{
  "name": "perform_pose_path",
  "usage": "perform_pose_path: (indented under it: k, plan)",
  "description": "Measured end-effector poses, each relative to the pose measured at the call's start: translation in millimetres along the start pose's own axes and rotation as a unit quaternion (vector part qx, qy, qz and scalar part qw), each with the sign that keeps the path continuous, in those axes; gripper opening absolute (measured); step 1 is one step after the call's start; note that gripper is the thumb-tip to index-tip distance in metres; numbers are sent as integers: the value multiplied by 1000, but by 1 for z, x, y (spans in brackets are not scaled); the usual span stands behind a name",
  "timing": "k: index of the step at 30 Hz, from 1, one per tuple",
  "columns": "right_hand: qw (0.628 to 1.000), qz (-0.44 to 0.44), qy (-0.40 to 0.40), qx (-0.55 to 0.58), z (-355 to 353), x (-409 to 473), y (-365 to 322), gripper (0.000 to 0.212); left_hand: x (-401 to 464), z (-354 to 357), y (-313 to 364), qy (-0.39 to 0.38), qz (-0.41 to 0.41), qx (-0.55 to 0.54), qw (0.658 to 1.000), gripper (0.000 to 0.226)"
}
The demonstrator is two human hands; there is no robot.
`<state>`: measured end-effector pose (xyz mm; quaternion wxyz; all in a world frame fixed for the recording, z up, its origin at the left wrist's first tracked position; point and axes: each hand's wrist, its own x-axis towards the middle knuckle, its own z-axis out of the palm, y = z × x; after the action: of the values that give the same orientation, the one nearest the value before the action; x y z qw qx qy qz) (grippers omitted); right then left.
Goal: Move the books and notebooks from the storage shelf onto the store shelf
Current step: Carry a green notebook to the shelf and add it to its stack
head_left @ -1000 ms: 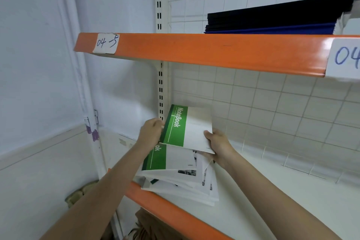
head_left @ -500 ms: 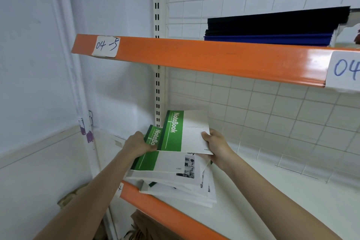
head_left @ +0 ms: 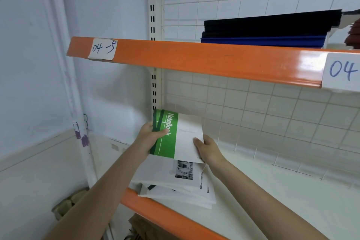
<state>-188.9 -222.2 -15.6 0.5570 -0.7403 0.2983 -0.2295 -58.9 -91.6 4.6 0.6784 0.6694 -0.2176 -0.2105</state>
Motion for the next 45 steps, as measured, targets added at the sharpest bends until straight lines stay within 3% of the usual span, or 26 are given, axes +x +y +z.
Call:
perform_pose_path:
  k: [3,7,11,15,19,24,28,31,45]
  plan:
    - [998,-33,-5,60,-4,0,-3,24,-1,-1,0,-17,80,16,997,39]
    - [986,-160,18,45,-6,1,-14,19,-7,-3,5,-26,176,37,983,25]
    - [975,-219,13,31,4,-5,-19,28,-11,-2,-2,-5,156,-2,988,21]
    - [985,-169,6,15,19,-11,0,22,-19,-3,-18,-6,105,19,994,25]
    - [991,-133,5,2,24,-17,11,33,-13,-11,-38,-16,66,99,993,66]
    - [993,-112,21,7,21,-20,3,34,-27,-7,-21,-13,98,125,987,34]
    - [996,-80,18,45,16,-30,-1,29,-31,-1,-22,-12,103,107,989,44]
    - [995,-50,50,65,13,-39,-1,27,-29,9,-27,-4,76,96,992,40]
    - [975,-21,196,102,-74,-84,21,38,-49,110,-21,-106,4,-15,994,18]
